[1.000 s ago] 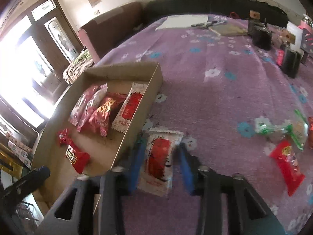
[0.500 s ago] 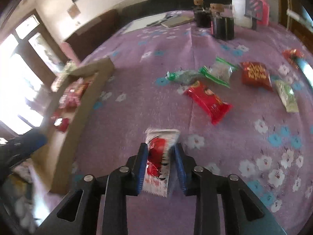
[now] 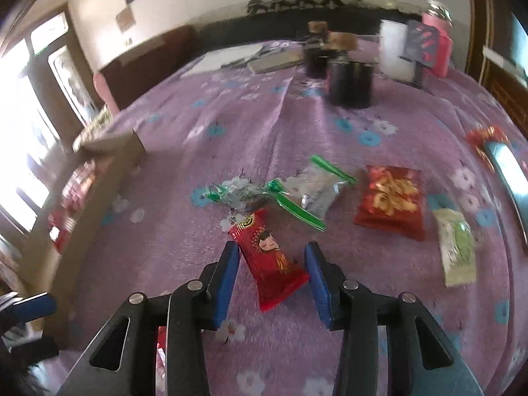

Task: Organize snacks
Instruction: 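Pass the sauce packet to the left tool while right grasps red candy bag, then carry both snacks over the box and open both tools to drop them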

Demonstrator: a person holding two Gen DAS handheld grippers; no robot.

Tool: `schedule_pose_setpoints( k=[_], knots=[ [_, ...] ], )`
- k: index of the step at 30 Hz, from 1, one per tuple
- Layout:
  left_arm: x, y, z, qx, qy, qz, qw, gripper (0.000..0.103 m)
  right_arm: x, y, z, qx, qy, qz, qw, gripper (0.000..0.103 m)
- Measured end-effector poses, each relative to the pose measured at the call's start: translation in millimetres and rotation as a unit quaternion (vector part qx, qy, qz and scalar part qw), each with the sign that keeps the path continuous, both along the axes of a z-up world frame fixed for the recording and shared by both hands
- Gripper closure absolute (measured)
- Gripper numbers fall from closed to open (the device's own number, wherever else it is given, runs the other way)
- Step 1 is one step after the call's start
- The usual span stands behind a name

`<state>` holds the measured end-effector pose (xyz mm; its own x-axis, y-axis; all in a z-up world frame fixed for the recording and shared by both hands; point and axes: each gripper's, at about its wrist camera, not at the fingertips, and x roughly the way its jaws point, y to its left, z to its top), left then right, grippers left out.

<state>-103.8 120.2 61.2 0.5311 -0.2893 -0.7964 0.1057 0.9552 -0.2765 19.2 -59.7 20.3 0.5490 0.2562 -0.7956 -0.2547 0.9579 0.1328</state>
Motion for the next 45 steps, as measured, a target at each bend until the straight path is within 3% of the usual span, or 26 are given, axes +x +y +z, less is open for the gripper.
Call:
schedule_pose_setpoints(
  k=[2, 3, 4, 14, 20, 21, 22, 34, 45],
  knots=[
    [3, -10, -3, 0.017, 0.001, -0.008, 0.9998, 0.044, -1, 4, -1, -0.010, -0.005, 0.004, 1.000, 0.063],
    [6, -16, -5, 0.025, 0.002, -0.012, 0.9996, 0.044, -3, 2, 0, -0.009, -0.005, 0.004, 1.000, 0.071],
    [7, -20, -7, 0.030, 0.002, -0.015, 0.9994, 0.044, -4, -1, 0, -0.011, -0.003, -0.002, 1.000, 0.073],
    [40, -71, -37, 0.089, 0.017, -0.055, 0.9944, 0.045, -17, -48, 1, 0.051, 0.019, -0.045, 0.998, 0.072],
    [48, -90, -41, 0.121, -0.012, -0.065, 0.9904, 0.045, -18, -47, 1, 0.048, 0.013, -0.049, 0.998, 0.071],
    [48, -91, -41, 0.127, -0.018, -0.066, 0.9895, 0.052, -19, -47, 0, 0.047, 0.012, -0.049, 0.998, 0.071],
    [46, -93, -41, 0.140, -0.028, -0.067, 0.9875, 0.072, -19, -46, 1, 0.046, 0.010, -0.051, 0.998, 0.072],
    [35, -59, -20, 0.057, -0.030, -0.038, 0.9972, 0.075, -25, -48, 5, 0.048, -0.017, -0.064, 0.997, 0.072],
    [5, 36, 12, 0.004, -0.058, 0.058, 0.9967, 0.074, -29, -45, 9, 0.033, -0.037, -0.072, 0.996, 0.073]
  ],
)
